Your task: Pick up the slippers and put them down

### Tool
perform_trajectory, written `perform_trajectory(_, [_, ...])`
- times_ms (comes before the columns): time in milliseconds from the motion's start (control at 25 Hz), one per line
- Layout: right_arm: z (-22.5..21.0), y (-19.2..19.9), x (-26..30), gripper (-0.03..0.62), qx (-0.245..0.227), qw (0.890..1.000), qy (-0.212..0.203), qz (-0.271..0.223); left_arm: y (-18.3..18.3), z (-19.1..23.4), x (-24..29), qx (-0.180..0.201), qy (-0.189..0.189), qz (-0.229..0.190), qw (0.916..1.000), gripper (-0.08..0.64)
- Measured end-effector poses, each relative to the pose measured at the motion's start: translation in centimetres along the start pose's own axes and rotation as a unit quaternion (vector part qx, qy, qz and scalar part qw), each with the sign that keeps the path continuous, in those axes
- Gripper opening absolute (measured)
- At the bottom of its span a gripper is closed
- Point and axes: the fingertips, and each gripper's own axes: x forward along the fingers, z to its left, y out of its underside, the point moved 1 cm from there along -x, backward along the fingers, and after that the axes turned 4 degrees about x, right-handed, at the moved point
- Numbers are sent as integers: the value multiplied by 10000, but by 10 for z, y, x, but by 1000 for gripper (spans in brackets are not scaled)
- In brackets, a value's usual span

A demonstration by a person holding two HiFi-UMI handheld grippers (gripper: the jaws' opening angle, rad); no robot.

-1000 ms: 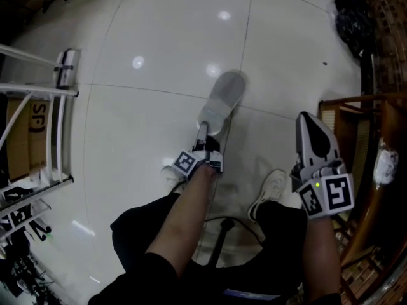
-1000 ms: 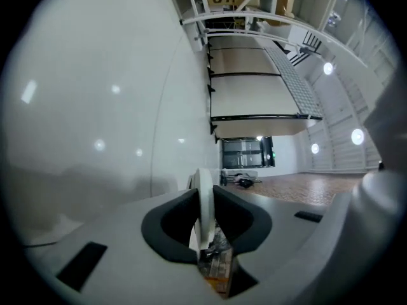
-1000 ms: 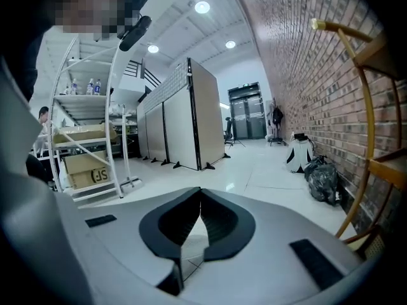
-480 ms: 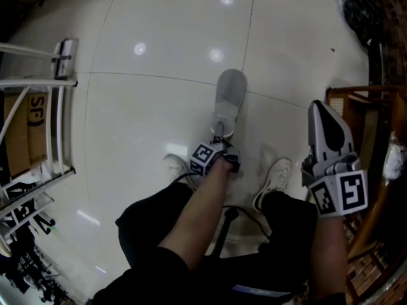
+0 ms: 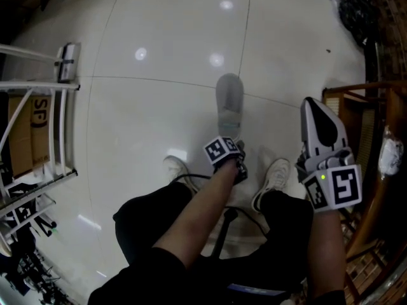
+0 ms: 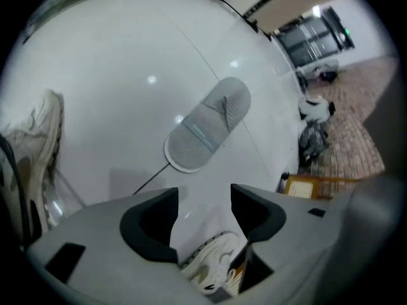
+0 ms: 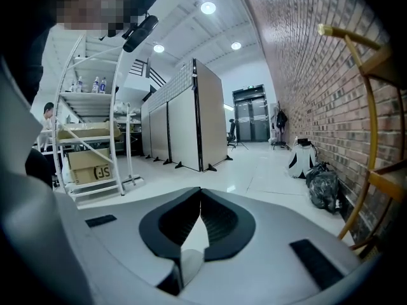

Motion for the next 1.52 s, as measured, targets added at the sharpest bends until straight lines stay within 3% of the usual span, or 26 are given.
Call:
perform_trajectory(80, [2, -4, -2, 2, -26, 10000, 47, -45, -2, -14, -7, 1032, -93, 187, 9944, 256])
perform_trajectory(200, [6, -9, -5, 2, -39, 9998, 167, -37, -22, -46, -37, 2362, -170, 67, 9715, 255])
perform_trajectory(440, [-6, -18, -13, 2, 47, 9985, 460, -281, -87, -113, -118, 3227, -47, -873, 9424, 247])
perform_trajectory(560, [-3, -29, -21, 2, 175, 9966, 638, -490, -123, -122, -191, 3736, -557, -1499, 9137, 224])
perform_trajectory(640, [2, -38, -29, 2, 182, 9955, 672, -639, -134, -151, -240, 4161, -192, -2155, 8832, 194])
perform_trajectory(840, [16, -52, -55, 2, -98, 9941, 589, -902, -136, -206, -374, 4952, 610, -3906, 7736, 59])
perform_trajectory(1000, [31, -57, -73, 2, -275, 9913, 679, -1092, -125, -214, -462, 4862, 1249, -4944, 7096, 5])
perform_trajectory(1080, [40, -61, -77, 2, -430, 9897, 749, -1141, -123, -207, -497, 4698, 1347, -5442, 6819, 5])
perform_trajectory(1120, [47, -62, -76, 2, -494, 9897, 709, -1138, -123, -196, -511, 4616, 1260, -5622, 6745, 5])
perform_trajectory(1160, [54, -63, -74, 2, -542, 9902, 641, -1116, -124, -184, -520, 4540, 1154, -5730, 6725, 5])
perform_trajectory(1320, [54, -68, -79, 2, -588, 9909, 667, -1015, -120, -163, -514, 4445, 1144, -5644, 6861, 5])
perform_trajectory(1520, [52, -75, -83, 2, -346, 9895, 797, -1153, -117, -175, -522, 4723, 1207, -5748, 6573, 6])
